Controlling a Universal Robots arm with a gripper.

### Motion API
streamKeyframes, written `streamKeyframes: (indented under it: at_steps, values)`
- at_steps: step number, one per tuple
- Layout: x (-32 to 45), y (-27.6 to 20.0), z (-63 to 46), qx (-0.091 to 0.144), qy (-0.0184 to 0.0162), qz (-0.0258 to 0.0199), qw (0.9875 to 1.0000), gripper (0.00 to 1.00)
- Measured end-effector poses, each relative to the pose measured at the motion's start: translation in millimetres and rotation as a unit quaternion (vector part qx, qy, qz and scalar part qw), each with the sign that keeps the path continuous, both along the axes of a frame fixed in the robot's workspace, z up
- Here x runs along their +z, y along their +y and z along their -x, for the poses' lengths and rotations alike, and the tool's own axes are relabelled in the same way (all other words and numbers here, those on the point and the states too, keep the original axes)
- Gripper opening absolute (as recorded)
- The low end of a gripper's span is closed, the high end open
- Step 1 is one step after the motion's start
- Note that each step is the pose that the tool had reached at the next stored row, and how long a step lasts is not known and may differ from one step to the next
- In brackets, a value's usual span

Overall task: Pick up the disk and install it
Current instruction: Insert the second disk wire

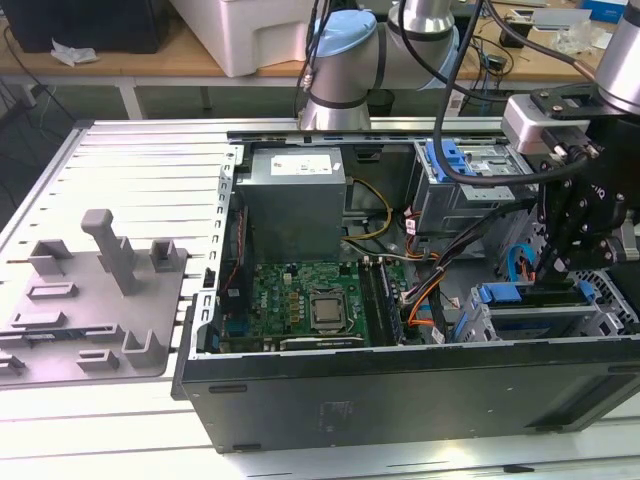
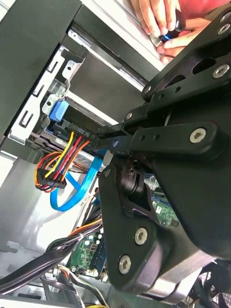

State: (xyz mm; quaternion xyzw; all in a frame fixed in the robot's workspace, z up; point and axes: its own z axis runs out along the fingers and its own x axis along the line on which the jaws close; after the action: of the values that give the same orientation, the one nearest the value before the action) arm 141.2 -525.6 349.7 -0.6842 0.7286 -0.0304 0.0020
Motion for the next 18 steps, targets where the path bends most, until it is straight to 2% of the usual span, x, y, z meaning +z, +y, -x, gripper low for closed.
streamKeyframes:
  at_steps: [18]
  values:
    - [-3.8,-0.1,-0.9,-0.005,0.0005,0.0000,1.0000,0.16]
